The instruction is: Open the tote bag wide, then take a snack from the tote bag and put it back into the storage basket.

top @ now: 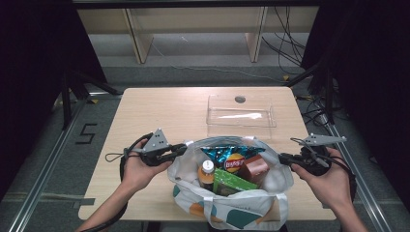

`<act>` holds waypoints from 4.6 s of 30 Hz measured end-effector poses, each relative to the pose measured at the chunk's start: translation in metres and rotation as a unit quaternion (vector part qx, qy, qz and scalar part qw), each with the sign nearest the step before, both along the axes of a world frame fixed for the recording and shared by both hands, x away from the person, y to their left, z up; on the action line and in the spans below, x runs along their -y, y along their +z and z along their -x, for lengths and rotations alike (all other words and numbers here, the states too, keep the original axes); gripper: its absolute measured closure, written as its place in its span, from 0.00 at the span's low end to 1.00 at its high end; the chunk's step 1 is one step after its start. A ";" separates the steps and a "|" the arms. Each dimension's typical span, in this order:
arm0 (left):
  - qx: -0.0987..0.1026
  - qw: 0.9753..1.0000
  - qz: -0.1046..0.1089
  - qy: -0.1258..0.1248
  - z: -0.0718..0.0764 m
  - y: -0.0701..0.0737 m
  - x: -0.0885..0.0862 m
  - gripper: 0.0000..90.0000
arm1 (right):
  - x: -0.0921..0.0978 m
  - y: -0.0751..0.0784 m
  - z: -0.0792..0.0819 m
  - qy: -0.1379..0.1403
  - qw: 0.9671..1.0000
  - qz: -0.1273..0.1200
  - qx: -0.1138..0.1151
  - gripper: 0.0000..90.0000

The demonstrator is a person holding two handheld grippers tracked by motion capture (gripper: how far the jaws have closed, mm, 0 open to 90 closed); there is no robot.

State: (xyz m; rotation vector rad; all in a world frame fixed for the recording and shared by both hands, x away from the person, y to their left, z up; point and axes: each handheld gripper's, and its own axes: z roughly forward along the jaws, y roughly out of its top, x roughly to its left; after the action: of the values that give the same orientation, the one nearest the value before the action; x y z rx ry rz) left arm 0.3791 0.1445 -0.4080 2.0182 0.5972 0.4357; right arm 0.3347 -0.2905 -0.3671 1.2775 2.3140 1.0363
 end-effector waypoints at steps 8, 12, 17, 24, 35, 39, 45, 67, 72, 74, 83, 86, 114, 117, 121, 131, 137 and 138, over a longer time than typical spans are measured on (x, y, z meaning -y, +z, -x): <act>-0.018 0.999 -0.040 0.002 -0.001 -0.018 0.006 0.96 | -0.006 -0.011 -0.002 -0.013 1.000 0.014 -0.023 0.95; -0.028 0.998 -0.050 0.001 -0.004 -0.029 0.010 0.96 | -0.008 -0.020 -0.004 -0.010 0.999 0.028 -0.028 0.95; -0.042 0.998 -0.050 0.006 -0.006 -0.038 0.014 0.96 | -0.009 -0.035 -0.007 -0.008 0.998 0.045 -0.031 0.95; -0.037 0.997 -0.061 0.006 -0.007 -0.045 0.019 0.96 | -0.006 -0.050 -0.014 -0.009 0.998 0.052 -0.038 0.95; -0.040 0.997 -0.069 0.021 -0.009 -0.055 0.023 0.97 | -0.010 -0.063 -0.017 -0.012 0.997 0.064 -0.040 0.95; -0.042 0.997 -0.069 0.018 -0.009 -0.059 0.023 0.97 | -0.012 -0.068 -0.018 -0.017 0.997 0.062 -0.050 0.95; -0.041 0.998 -0.046 0.027 -0.008 -0.053 0.020 0.94 | -0.009 -0.067 -0.017 -0.016 0.997 0.050 -0.055 0.90; 0.011 0.992 0.087 0.087 0.018 -0.018 -0.020 0.41 | -0.012 0.015 -0.004 0.013 0.993 -0.080 0.087 0.59; 0.019 0.993 0.082 0.087 0.020 -0.024 -0.021 0.43 | -0.020 0.020 -0.008 0.037 0.990 -0.084 0.103 0.56; 0.019 0.993 0.085 0.083 0.020 -0.026 -0.022 0.44 | -0.022 0.022 -0.008 0.033 0.989 -0.090 0.111 0.54; 0.010 0.992 0.099 0.079 0.020 -0.027 -0.019 0.41 | -0.025 0.027 -0.008 0.037 0.988 -0.089 0.124 0.53; 0.010 0.992 0.095 0.079 0.021 -0.027 -0.017 0.41 | -0.028 0.031 -0.007 0.035 0.986 -0.106 0.126 0.52; 0.006 0.990 0.107 0.088 0.020 -0.024 -0.017 0.39 | -0.059 0.011 -0.039 0.137 0.989 -0.053 0.032 0.59; 0.005 0.991 0.106 0.085 0.020 -0.025 -0.016 0.39 | -0.059 0.009 -0.040 0.130 0.990 -0.057 0.021 0.64; 0.004 0.990 0.109 0.086 0.020 -0.024 -0.015 0.39 | -0.058 0.005 -0.043 0.126 0.990 -0.059 0.011 0.73; 0.008 0.991 0.103 0.087 0.020 -0.025 -0.015 0.39 | -0.062 0.002 -0.038 0.139 0.988 -0.049 0.041 0.98; 0.007 0.991 0.103 0.089 0.020 -0.025 -0.015 0.38 | -0.061 0.000 -0.036 0.126 0.989 -0.064 0.032 0.99; 0.006 0.991 0.103 0.089 0.020 -0.025 -0.015 0.38 | -0.060 0.000 -0.036 0.127 0.989 -0.062 0.034 0.99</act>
State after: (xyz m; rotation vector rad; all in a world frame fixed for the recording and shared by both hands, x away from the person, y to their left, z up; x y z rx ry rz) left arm 0.3594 0.1591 -0.4332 1.7710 0.7857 0.4726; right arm 0.3710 -0.2307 -0.3675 0.9880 2.4385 1.3031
